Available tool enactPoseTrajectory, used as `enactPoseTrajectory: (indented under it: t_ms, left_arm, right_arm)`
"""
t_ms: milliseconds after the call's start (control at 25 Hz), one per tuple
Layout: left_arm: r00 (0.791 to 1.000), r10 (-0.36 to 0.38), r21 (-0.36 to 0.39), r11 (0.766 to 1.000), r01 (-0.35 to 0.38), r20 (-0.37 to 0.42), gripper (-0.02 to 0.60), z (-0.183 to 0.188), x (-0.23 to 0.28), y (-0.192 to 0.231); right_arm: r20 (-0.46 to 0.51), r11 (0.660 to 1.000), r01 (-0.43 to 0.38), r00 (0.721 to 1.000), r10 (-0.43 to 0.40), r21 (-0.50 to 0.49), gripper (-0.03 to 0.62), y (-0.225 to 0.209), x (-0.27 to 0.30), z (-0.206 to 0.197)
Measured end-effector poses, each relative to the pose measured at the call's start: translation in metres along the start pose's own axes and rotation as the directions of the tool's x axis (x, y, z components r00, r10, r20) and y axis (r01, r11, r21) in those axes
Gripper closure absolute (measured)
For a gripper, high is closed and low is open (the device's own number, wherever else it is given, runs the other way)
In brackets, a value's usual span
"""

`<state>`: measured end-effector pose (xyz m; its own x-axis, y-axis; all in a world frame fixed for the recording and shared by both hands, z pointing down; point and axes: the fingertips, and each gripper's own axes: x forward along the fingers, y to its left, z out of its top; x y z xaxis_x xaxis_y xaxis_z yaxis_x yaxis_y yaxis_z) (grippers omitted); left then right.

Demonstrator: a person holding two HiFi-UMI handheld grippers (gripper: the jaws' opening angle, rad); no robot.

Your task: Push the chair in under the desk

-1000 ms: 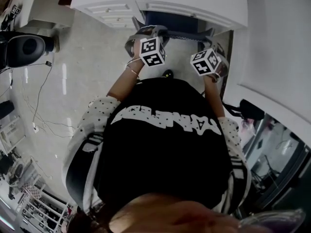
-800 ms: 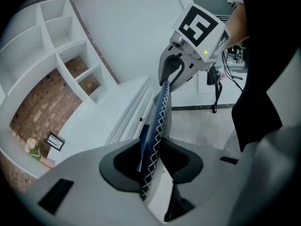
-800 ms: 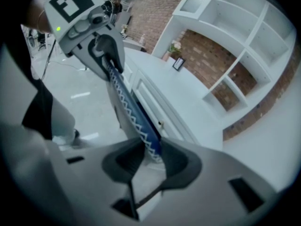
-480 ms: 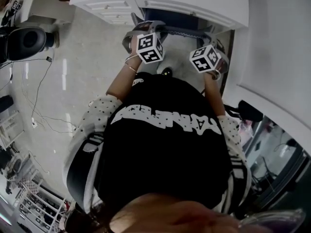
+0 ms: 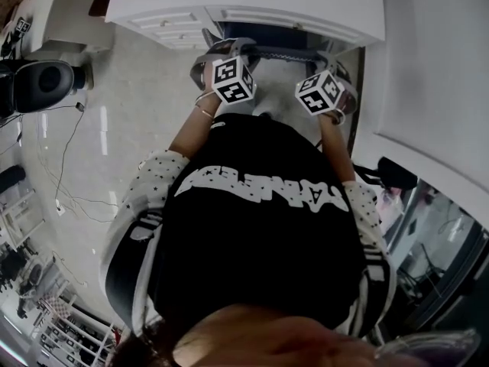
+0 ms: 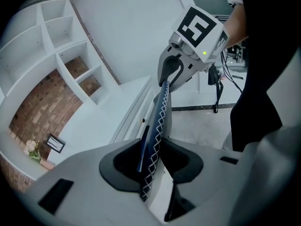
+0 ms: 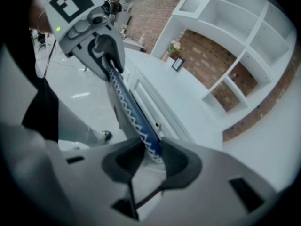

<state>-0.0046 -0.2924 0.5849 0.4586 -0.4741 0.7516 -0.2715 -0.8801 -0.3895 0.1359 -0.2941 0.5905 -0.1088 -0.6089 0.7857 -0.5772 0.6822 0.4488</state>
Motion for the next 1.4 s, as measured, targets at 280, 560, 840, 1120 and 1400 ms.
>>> enactPoseTrajectory:
  t_ms: [280,560,840,1120,1400]
  left_arm:
    - [1.0,0.003,0.003,1.0,-0.003,-0.005,0.426,0.005,0.008,0.007]
    - [1.0,0.003,0.006,1.0,-0.003,-0.006,0.426,0.002,0.01,0.014]
    - [1.0,0.006,0.001,1.0,-0.006,-0.013,0.423,0.003,0.01,0.021]
    - [1.0,-0.002,-0.007,1.0,0.002,-0.014,0.416,-0.002,0.012,0.02]
    - [1.0,-0.021,-0.011,1.0,0.02,-0.018,0.414,-0.007,0.016,0.032]
  right_arm:
    - [-0.008,1.0,0.006,1.0,-0.006,0.009,0.465,-0.01,0.006,0.0]
    - [-0.005,1.0,0.011,1.0,-0.011,0.012,0.465,-0.013,0.01,0.006]
    - [0.002,1.0,0.02,1.0,-0.02,0.011,0.465,-0.017,0.01,0.009]
    - [-0.012,1.0,0.012,1.0,-0.012,-0.002,0.465,-0.012,0.014,0.01]
    - [-0.031,1.0,0.003,1.0,-0.004,-0.012,0.467,-0.015,0.021,0.018]
